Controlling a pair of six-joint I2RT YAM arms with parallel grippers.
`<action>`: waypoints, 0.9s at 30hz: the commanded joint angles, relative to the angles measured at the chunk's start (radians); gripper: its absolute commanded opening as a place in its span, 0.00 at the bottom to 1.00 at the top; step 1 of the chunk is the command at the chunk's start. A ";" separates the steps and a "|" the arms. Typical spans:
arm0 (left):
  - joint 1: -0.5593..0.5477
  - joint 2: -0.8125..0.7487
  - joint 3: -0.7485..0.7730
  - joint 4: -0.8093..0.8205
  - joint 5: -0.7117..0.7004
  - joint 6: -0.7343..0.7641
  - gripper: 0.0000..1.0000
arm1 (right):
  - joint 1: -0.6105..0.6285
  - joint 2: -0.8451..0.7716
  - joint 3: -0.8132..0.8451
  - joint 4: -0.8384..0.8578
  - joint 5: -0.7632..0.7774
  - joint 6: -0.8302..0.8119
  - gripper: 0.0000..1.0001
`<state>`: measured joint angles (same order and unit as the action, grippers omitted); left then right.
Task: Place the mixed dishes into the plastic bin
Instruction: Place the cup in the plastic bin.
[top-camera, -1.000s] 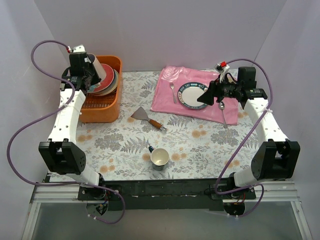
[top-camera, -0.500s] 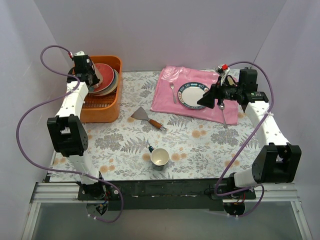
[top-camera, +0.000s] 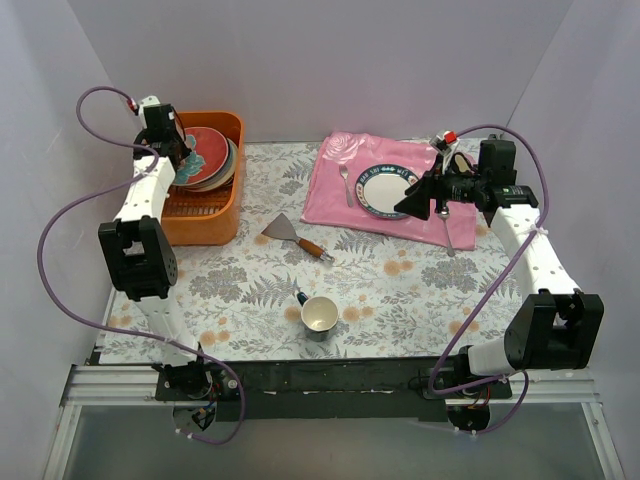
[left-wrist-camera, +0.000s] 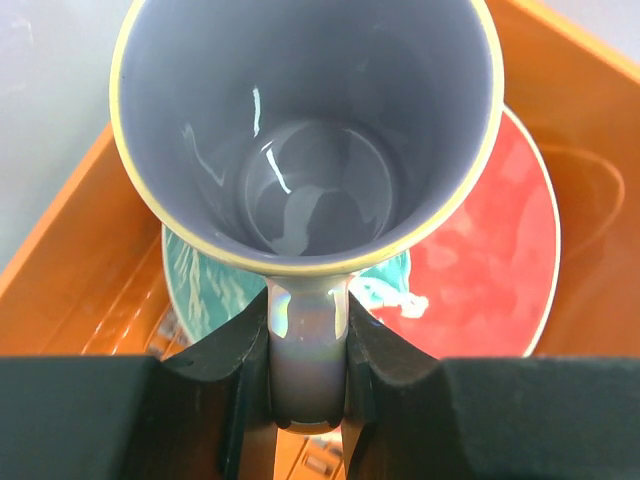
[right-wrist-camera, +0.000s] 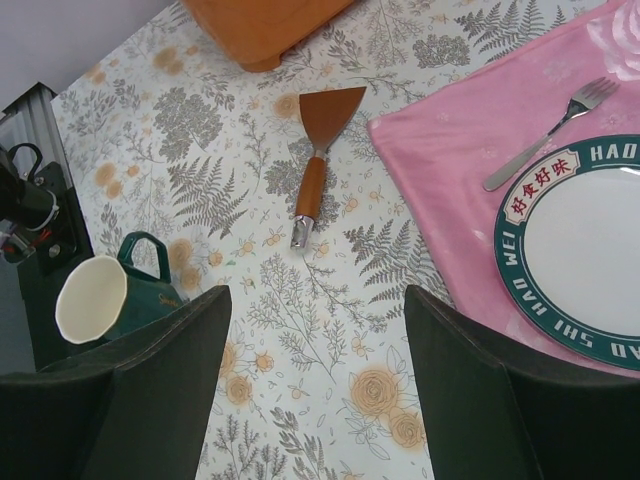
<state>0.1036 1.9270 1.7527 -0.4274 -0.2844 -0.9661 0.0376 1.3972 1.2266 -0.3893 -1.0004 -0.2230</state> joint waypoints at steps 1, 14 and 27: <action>0.002 0.004 0.100 0.127 -0.065 -0.006 0.00 | -0.010 -0.026 -0.012 0.027 -0.033 -0.016 0.78; 0.002 0.110 0.189 0.101 -0.050 -0.029 0.20 | -0.022 -0.047 -0.055 0.047 -0.038 -0.001 0.78; 0.002 0.072 0.188 0.082 -0.015 -0.054 0.68 | -0.028 -0.061 -0.078 0.063 -0.043 0.011 0.78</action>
<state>0.1028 2.0769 1.8973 -0.3645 -0.3004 -1.0134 0.0174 1.3773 1.1618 -0.3641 -1.0145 -0.2188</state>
